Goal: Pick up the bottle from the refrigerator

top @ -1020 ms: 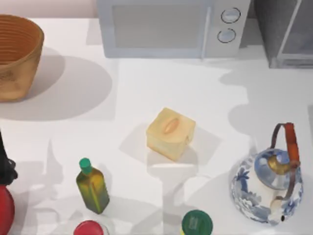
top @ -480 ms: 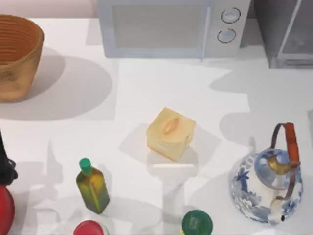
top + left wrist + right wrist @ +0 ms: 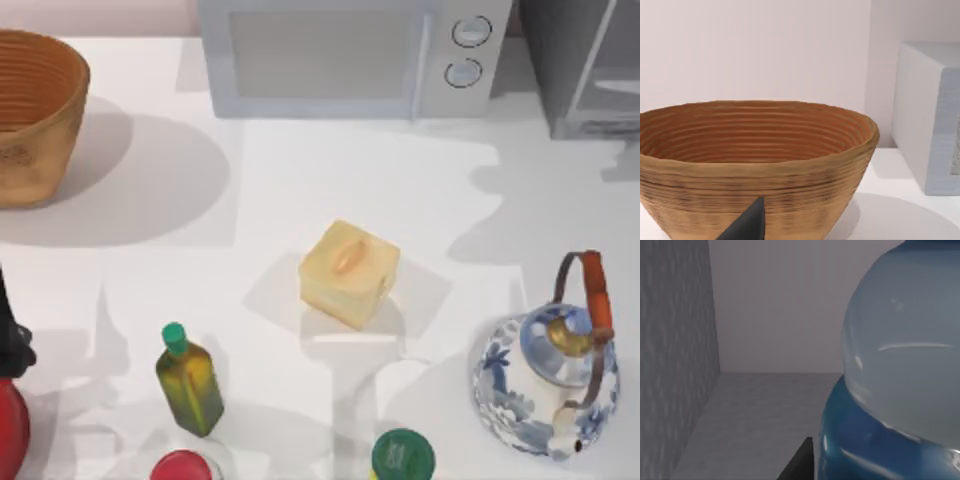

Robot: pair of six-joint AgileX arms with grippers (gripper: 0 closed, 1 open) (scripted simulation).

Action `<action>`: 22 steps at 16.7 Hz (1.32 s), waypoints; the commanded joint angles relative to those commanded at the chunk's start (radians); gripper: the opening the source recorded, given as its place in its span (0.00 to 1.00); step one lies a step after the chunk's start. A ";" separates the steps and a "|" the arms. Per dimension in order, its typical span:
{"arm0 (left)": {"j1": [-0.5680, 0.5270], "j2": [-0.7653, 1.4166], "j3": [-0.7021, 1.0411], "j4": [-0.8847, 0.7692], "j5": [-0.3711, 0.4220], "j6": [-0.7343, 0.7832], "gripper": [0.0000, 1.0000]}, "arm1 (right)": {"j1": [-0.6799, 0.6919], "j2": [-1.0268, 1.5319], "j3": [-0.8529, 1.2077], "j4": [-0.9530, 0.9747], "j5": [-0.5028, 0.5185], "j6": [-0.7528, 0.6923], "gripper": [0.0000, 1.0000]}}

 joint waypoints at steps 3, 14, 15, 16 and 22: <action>0.000 0.000 0.000 0.000 0.000 0.000 1.00 | -0.002 -0.010 -0.013 0.008 -0.002 0.000 0.00; 0.000 0.000 0.000 0.000 0.000 0.000 1.00 | 0.049 -0.342 -0.140 -0.198 0.035 0.001 0.00; 0.000 0.000 0.000 0.000 0.000 0.000 1.00 | 0.059 -0.425 -0.173 -0.248 0.044 0.001 0.00; 0.000 0.000 0.000 0.000 0.000 0.000 1.00 | 0.069 -0.516 -0.208 -0.301 0.054 0.001 0.00; 0.000 0.000 0.000 0.000 0.000 0.000 1.00 | 0.138 -1.144 -0.457 -0.667 0.117 0.003 0.00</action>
